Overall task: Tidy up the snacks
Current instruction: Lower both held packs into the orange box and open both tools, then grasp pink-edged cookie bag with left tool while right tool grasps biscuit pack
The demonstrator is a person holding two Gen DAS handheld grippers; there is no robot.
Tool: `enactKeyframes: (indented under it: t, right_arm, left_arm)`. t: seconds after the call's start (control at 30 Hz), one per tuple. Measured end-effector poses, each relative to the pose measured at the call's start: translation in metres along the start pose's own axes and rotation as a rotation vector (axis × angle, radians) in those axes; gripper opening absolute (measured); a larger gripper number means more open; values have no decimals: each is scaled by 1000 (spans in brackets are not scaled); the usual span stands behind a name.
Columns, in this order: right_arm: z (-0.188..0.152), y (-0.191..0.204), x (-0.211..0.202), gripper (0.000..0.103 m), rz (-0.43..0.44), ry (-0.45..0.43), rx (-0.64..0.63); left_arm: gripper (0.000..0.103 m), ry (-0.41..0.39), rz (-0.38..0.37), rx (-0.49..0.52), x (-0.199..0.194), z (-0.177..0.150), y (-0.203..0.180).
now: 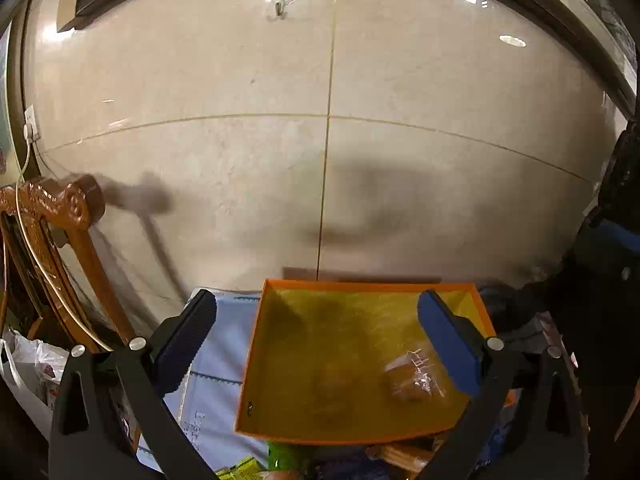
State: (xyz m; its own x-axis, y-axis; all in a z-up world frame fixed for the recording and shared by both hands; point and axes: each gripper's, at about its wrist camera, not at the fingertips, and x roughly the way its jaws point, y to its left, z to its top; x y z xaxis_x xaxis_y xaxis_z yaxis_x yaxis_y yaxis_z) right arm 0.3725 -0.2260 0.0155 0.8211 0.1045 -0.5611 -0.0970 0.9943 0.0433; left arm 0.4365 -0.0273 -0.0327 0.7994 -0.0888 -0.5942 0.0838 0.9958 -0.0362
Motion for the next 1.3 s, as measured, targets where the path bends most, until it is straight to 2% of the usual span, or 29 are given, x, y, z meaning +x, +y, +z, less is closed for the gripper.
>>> enactKeyframes:
  t: [0.23,0.37,0.47,0.57,0.7,0.83,1.07,1.3]
  right_arm:
    - [-32,-5,-27,74,9,24,51]
    - [-67,12,-56,82,29,57,31]
    - [-114,32,-81,89,61,103,18]
    - [-161,46,-99,90,85,165,20]
    - [-239,81,-115,90,104,277,-8]
    - [-293,115,-117,90,121,361,-70]
    - [-330,144,-105,90,122,421,-168]
    - [-347,147,-87,89,101,476,-166]
  left_arm:
    - [99,19,7,-32,-20,-37,27]
    - [99,46,-17,-7,-42,-74,32]
    - [99,74,-50,36,-65,-115,32]
    - [99,118,-77,63,-81,-162,36]
    - [99,203,-110,48,-94,-226,47]
    - [99,287,-102,68,-96,-288,49]
    - [99,324,-52,141,-91,-343,41]
    - [99,281,-14,101,-83,-345,40]
